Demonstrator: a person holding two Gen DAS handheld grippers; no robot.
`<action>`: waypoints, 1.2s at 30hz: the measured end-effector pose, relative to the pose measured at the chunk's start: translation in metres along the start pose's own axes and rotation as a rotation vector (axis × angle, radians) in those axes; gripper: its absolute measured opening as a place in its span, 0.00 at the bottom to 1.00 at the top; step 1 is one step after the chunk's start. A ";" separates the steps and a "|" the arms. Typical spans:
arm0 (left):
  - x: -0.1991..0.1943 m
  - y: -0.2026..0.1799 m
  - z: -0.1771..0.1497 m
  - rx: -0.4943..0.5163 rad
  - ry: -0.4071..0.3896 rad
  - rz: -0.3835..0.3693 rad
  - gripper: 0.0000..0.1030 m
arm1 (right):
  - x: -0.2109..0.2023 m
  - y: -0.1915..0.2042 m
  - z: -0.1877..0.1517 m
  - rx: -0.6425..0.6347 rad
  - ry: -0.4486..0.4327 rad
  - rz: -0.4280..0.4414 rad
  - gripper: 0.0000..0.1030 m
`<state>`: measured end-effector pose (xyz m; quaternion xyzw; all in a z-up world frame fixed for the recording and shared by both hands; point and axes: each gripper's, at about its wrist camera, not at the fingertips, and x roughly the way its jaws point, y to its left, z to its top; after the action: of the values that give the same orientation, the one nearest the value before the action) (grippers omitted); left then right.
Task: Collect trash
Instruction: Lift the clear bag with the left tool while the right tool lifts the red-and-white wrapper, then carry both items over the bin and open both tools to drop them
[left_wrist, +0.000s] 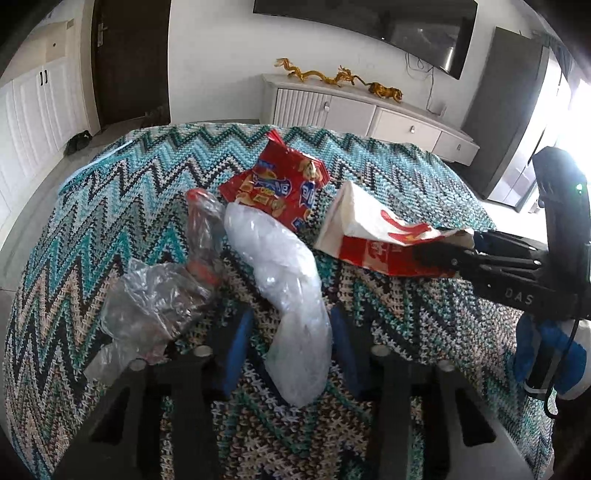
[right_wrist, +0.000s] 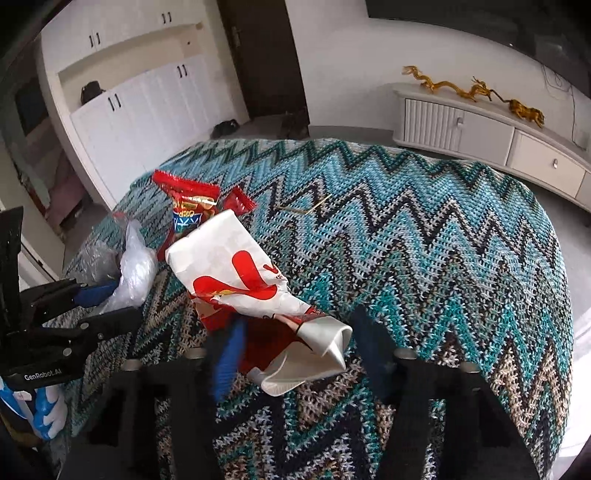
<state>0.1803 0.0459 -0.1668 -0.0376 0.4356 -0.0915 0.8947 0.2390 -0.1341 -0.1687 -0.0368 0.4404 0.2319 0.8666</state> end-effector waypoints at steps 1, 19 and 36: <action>0.000 -0.001 0.000 0.000 0.000 0.000 0.31 | -0.001 0.001 -0.001 -0.002 -0.004 0.001 0.32; -0.087 -0.018 -0.026 0.015 -0.072 -0.091 0.16 | -0.138 0.005 -0.068 0.145 -0.184 -0.088 0.32; -0.115 -0.212 -0.013 0.398 -0.061 -0.312 0.16 | -0.279 -0.122 -0.223 0.529 -0.264 -0.421 0.32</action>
<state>0.0726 -0.1390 -0.0552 0.0695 0.3708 -0.3113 0.8722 -0.0153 -0.4053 -0.1036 0.1289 0.3521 -0.0707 0.9243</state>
